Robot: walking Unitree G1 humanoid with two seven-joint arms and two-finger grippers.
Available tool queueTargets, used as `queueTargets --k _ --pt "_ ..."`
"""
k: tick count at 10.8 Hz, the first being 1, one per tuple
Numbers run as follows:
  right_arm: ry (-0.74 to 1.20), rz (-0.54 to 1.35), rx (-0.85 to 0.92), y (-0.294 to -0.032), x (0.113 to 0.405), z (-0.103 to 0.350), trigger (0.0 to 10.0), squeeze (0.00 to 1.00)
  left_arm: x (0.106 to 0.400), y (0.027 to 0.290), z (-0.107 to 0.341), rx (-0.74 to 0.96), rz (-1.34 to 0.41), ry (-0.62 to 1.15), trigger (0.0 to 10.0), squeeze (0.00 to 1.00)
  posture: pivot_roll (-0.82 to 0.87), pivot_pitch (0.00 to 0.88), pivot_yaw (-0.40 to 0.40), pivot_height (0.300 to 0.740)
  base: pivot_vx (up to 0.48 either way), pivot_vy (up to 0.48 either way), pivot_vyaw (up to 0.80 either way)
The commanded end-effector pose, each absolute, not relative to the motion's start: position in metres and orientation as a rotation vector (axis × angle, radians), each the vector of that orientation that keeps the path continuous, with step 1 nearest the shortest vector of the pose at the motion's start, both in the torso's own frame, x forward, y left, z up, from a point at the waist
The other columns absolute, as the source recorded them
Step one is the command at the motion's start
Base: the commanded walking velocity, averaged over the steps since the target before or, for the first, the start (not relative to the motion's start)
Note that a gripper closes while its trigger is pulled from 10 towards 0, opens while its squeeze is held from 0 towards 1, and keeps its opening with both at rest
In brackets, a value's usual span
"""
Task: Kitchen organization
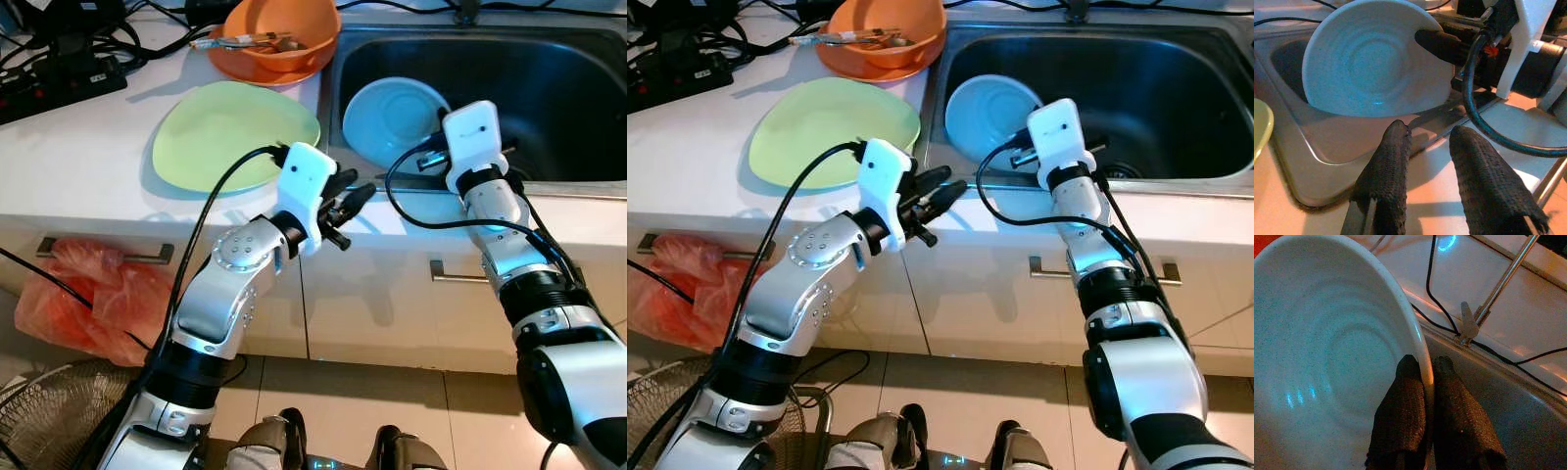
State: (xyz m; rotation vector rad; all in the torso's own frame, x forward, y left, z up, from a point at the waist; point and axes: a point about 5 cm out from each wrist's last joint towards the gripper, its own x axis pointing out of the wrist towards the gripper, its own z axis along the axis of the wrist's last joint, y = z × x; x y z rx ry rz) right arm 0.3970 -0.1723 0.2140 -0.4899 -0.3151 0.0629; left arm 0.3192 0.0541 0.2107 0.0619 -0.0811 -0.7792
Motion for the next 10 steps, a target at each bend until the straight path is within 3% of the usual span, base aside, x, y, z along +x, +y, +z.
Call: queueTargets --k 1,2,3,4,6,7,9,10 --pt "-0.336 0.091 -0.520 -0.167 0.398 0.217 10.0 0.00 0.316 0.054 0.211 0.080 -0.792 -0.082 10.0 0.00 0.11 0.174 0.075 0.740 0.000 0.000 0.00" --pt "-0.332 0.099 -0.519 -0.166 0.398 0.216 10.0 0.00 0.316 0.055 0.210 0.079 -0.787 -0.080 10.0 0.00 0.11 0.176 0.075 0.740 0.000 0.000 0.00" --pt "-0.329 0.103 -0.513 -0.166 0.399 0.216 10.0 0.95 0.316 0.055 0.210 0.079 -0.785 -0.079 10.0 0.00 0.11 0.181 0.074 0.740 0.000 0.000 0.00" --pt "-0.330 0.101 -0.517 -0.166 0.399 0.216 10.0 1.00 0.315 0.055 0.210 0.080 -0.785 -0.078 10.0 0.00 0.11 0.184 0.074 0.740 0.000 0.000 0.00" --pt "-0.326 0.097 -0.500 -0.167 0.400 0.216 10.0 1.00 0.315 0.055 0.210 0.078 -0.785 -0.076 10.0 0.00 0.11 0.186 0.075 0.740 0.000 0.000 0.00" --pt "-0.323 0.097 -0.495 -0.167 0.400 0.215 10.0 0.00 0.315 0.055 0.209 0.076 -0.785 -0.074 10.0 0.00 0.11 0.189 0.073 0.740 0.000 0.000 0.00" --pt "-0.328 0.088 -0.480 -0.169 0.401 0.219 10.0 0.00 0.316 0.055 0.209 0.073 -0.783 -0.074 10.0 0.00 0.11 0.193 0.072 0.740 0.000 0.000 0.00" --pt "-0.361 0.052 -0.387 -0.174 0.402 0.230 10.0 0.00 0.316 0.055 0.208 0.072 -0.780 -0.074 10.0 0.00 0.11 0.194 0.072 0.740 0.000 0.000 0.00"
